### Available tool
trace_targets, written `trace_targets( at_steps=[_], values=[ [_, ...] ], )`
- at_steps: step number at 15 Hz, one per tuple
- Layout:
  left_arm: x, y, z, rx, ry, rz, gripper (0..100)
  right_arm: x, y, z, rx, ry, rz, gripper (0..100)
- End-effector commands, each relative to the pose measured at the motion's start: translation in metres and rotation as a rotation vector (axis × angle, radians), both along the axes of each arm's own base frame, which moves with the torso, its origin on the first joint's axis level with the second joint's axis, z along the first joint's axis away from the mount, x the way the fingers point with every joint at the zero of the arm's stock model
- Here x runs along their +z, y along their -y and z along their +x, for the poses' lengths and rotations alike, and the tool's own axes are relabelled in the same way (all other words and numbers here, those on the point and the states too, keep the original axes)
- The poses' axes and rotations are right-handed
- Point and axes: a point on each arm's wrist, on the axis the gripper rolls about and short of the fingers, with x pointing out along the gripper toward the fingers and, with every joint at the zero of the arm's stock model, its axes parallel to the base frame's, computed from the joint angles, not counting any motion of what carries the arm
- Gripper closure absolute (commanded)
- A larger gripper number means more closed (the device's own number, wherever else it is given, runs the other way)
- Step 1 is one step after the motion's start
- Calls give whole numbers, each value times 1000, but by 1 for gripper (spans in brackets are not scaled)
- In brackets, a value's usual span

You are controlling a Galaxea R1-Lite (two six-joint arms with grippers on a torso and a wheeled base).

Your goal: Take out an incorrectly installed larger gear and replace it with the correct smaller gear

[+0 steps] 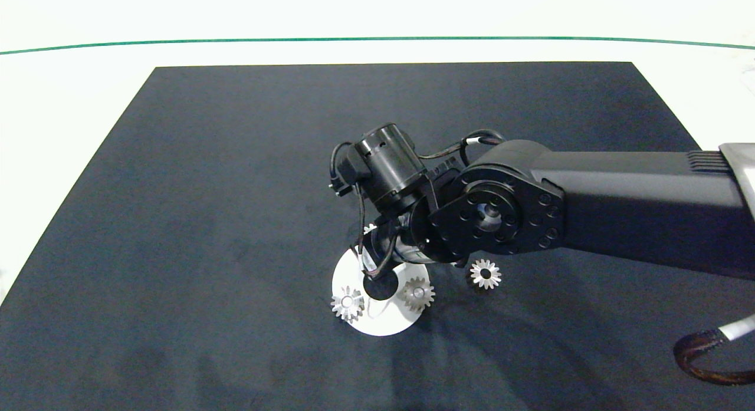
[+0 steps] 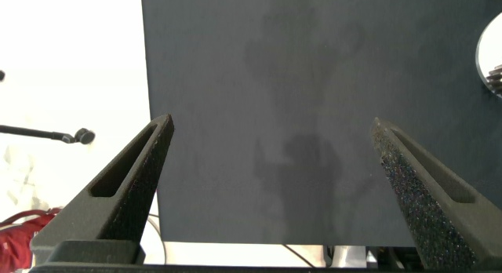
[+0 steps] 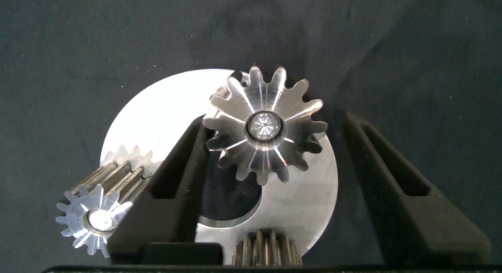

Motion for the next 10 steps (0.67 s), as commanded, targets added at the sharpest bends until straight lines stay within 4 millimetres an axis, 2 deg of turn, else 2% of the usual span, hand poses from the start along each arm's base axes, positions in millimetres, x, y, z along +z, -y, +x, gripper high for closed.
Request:
trace_targets(
  at_steps=[1,10],
  values=[
    [0,0,0,1,-5,2,0,-4,-2,0,0,-6,-10,41],
    [0,0,-1,0,-3,1,0,-6,-2,0,-2,-11,-13,59]
  ],
)
